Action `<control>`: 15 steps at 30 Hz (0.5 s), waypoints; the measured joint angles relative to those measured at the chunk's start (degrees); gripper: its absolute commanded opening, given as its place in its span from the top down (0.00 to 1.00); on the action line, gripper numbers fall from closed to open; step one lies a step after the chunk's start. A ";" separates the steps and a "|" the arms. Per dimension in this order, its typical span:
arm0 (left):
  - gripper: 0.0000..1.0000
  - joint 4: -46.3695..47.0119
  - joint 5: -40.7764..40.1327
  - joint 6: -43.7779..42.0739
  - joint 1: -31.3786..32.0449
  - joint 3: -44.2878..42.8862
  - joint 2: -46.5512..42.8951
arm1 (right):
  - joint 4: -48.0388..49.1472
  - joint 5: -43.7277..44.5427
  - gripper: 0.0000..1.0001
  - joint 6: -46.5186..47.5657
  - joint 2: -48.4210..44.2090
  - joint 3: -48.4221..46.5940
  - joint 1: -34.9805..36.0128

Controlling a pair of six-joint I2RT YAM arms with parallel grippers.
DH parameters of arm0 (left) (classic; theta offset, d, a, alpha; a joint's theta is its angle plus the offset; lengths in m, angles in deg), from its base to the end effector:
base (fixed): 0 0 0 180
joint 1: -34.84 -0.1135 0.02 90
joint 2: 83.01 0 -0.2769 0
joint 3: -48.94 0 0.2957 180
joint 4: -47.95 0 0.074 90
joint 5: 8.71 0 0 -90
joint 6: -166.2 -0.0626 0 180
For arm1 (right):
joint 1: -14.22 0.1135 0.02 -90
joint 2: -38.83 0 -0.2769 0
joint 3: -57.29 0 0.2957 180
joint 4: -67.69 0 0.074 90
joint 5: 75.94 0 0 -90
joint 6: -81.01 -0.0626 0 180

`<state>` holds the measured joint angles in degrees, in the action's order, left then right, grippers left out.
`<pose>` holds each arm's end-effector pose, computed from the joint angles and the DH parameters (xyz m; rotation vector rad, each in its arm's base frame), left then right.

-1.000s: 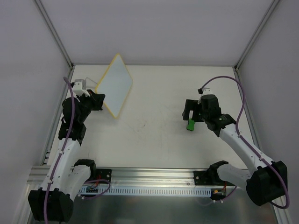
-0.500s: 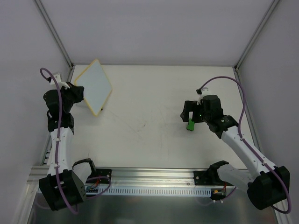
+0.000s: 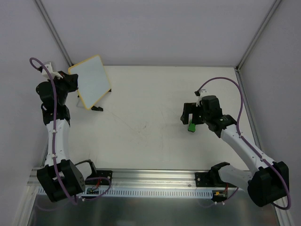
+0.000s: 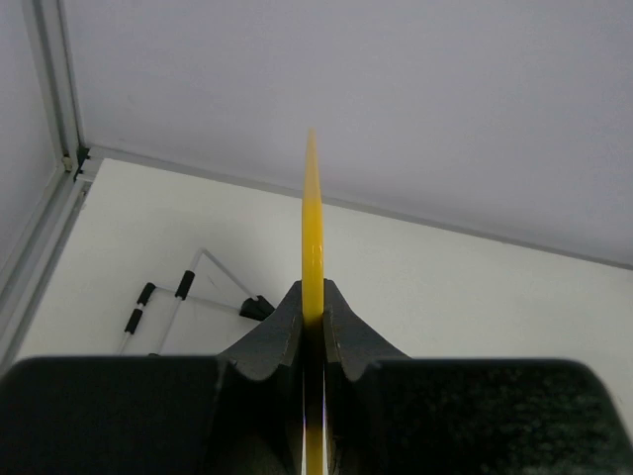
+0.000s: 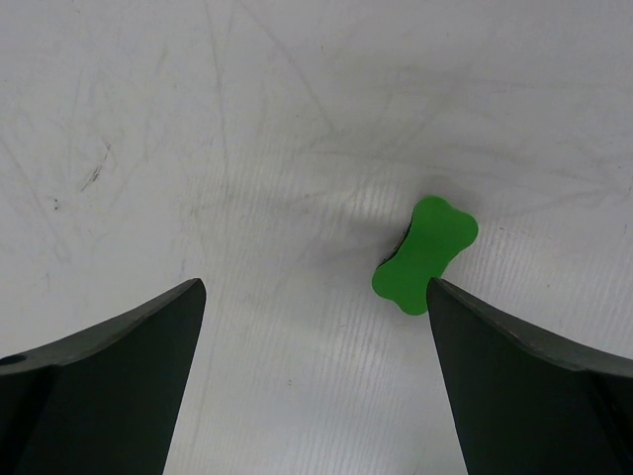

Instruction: Erase the whiteboard

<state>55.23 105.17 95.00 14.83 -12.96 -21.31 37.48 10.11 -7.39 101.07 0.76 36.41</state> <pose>0.3042 0.0838 0.3754 -0.1486 1.4500 -0.2826 0.2722 0.1157 0.2491 -0.4934 2.1539 0.2765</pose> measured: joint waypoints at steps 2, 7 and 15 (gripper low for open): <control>1.00 1.36 -0.09 0.13 -1.14 -0.55 1.31 | -0.02 -0.04 0.01 0.13 0.35 0.00 0.00; 1.00 2.49 -0.24 0.20 -2.60 -1.46 5.51 | -0.20 -0.63 0.01 0.44 1.14 0.00 0.00; 1.00 5.35 0.11 2.86 -2.58 -4.63 11.13 | -0.22 -1.33 0.01 0.66 2.47 0.00 0.00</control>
<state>60.59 105.28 97.87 12.26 -17.59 -10.19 37.26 8.78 -6.73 103.54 0.76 36.41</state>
